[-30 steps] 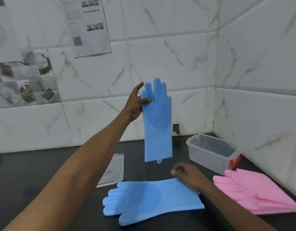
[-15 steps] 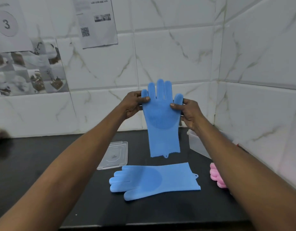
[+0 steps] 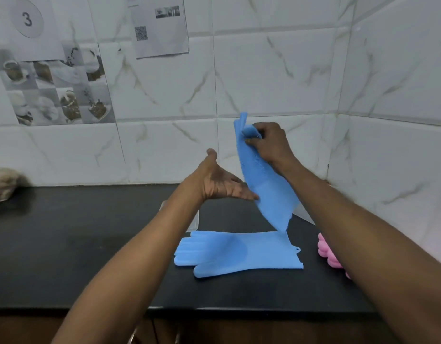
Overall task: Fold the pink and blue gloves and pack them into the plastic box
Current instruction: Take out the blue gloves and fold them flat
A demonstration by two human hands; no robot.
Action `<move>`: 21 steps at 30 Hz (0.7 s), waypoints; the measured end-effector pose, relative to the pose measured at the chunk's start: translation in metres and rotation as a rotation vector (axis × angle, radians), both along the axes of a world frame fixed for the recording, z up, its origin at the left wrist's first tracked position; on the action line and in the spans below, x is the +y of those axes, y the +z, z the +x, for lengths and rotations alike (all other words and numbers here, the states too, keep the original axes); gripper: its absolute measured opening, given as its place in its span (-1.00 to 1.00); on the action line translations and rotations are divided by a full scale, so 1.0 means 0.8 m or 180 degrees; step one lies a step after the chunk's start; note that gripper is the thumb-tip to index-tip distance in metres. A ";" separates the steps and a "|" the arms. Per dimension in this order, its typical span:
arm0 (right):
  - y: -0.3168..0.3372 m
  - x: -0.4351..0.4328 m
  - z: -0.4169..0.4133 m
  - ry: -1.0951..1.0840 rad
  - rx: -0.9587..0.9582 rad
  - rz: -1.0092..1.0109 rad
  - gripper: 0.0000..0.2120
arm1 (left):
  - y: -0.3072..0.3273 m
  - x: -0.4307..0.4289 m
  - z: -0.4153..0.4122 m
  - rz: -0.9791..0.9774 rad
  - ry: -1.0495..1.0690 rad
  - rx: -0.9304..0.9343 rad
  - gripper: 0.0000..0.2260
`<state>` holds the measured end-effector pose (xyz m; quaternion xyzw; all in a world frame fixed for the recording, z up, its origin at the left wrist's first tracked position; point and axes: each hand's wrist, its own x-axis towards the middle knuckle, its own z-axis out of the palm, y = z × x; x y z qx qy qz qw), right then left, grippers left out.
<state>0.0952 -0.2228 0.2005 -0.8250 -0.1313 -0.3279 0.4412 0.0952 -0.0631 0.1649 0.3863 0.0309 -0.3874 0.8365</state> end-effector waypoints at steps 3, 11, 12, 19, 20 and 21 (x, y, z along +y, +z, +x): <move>-0.025 0.034 -0.029 0.0214 -0.0205 -0.0717 -0.92 | -0.025 -0.005 -0.009 -0.0727 0.0119 0.0068 0.10; -0.082 0.015 -0.083 -0.0193 0.0413 0.0270 -0.70 | -0.085 0.017 -0.019 -0.0825 0.1547 -0.0395 -0.62; -0.091 -0.003 -0.075 -0.0612 0.0606 0.0684 -0.67 | -0.080 0.021 -0.017 -0.0913 0.1407 -0.0479 -0.62; -0.200 -0.033 -0.037 0.1335 0.3036 0.3806 0.02 | -0.043 0.015 -0.020 -0.0933 0.1665 -0.0329 -0.73; -0.203 -0.034 -0.034 0.1611 0.2985 0.4026 -0.07 | -0.043 0.009 -0.023 -0.0853 0.1809 -0.0391 -0.70; -0.200 -0.033 -0.035 0.1810 0.2806 0.4164 -0.23 | -0.044 0.007 -0.027 -0.0697 0.1853 -0.0554 -0.66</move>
